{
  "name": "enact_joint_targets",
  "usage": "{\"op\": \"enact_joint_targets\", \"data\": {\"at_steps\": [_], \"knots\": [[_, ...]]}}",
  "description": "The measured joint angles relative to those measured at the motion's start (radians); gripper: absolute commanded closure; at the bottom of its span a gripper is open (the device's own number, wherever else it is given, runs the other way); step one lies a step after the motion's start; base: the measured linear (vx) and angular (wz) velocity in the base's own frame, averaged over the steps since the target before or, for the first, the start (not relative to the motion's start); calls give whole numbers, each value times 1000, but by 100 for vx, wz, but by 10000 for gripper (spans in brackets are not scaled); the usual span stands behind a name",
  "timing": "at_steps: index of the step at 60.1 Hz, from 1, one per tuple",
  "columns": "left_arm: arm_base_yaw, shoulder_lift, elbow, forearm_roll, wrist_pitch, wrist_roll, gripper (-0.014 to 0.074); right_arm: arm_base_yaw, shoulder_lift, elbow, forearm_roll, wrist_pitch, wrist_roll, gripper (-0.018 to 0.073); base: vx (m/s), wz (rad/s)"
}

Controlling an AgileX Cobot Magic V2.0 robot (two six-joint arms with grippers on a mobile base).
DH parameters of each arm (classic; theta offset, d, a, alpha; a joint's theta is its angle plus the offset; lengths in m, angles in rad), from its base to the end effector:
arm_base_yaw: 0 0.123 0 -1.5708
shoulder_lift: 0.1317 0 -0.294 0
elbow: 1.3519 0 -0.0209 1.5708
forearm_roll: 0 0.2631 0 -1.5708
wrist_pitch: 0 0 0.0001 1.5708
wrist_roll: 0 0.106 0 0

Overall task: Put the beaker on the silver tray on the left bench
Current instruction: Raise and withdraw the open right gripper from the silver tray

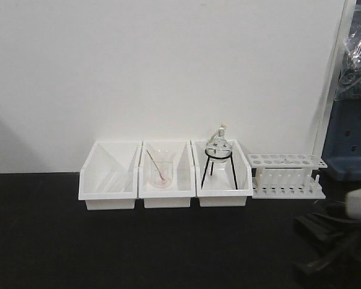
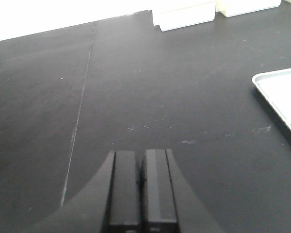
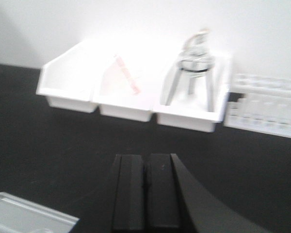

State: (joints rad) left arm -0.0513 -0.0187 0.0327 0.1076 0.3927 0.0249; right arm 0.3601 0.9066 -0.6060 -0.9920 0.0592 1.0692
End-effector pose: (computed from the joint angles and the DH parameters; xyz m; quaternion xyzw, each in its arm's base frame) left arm 0.0695 0.0008 0.1631 0.0590 0.8077 0.0380 0.5853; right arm 0.2031 0.0708 0.3152 -0.0957 0.7825 0.1146 0.6044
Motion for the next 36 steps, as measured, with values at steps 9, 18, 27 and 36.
{"op": "enact_joint_targets", "data": {"at_steps": [9, 18, 27, 36], "knots": [[0, 0, 0, 0, 0, 0, 595, 0, -169, 106, -3, 105, 4, 573, 0, 0], [0, 0, 0, 0, 0, 0, 595, 0, -300, 193, -3, 150, 4, 573, 0, 0], [0, 0, 0, 0, 0, 0, 595, 0, -376, 260, -3, 156, 4, 573, 0, 0], [0, 0, 0, 0, 0, 0, 595, 0, -392, 288, -3, 160, 4, 573, 0, 0]]}}
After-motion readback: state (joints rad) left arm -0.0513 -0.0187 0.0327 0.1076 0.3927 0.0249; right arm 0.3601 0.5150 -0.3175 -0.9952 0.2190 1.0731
